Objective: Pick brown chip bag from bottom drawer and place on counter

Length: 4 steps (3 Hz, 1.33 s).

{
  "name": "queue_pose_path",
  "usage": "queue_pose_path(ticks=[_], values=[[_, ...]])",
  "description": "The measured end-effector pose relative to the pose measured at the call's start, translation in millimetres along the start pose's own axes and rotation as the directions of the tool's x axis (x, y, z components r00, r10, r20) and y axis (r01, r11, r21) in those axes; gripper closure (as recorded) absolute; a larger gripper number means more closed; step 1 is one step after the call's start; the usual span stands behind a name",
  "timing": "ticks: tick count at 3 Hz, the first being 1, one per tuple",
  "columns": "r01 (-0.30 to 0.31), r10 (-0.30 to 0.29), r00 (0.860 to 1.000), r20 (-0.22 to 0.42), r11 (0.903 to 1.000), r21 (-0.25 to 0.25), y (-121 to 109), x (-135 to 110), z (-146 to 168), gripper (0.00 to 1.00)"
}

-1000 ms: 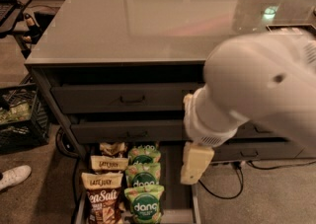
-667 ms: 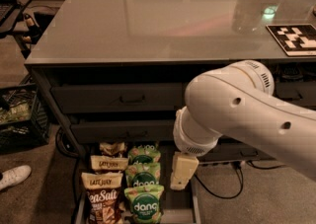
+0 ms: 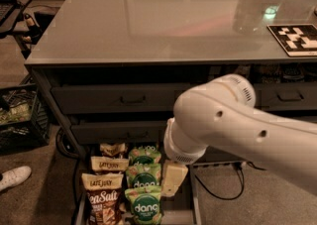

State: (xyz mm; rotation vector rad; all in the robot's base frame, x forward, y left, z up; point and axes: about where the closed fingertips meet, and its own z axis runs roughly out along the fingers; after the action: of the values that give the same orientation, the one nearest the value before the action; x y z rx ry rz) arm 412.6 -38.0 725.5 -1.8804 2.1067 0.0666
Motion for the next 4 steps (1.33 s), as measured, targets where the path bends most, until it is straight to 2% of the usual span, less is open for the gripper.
queue_pose_path(ticks=[1, 2, 3, 4], values=[[0.000, 0.000, 1.000, 0.016, 0.9999, -0.017, 5, -17, 61, 0.00], [-0.034, 0.035, 0.999, 0.016, 0.9986, -0.039, 6, -28, 119, 0.00], [-0.072, 0.072, 0.997, 0.015, 0.9967, -0.038, 5, -31, 123, 0.00], [-0.071, 0.071, 0.997, 0.015, 0.9968, -0.037, 5, -30, 122, 0.00]])
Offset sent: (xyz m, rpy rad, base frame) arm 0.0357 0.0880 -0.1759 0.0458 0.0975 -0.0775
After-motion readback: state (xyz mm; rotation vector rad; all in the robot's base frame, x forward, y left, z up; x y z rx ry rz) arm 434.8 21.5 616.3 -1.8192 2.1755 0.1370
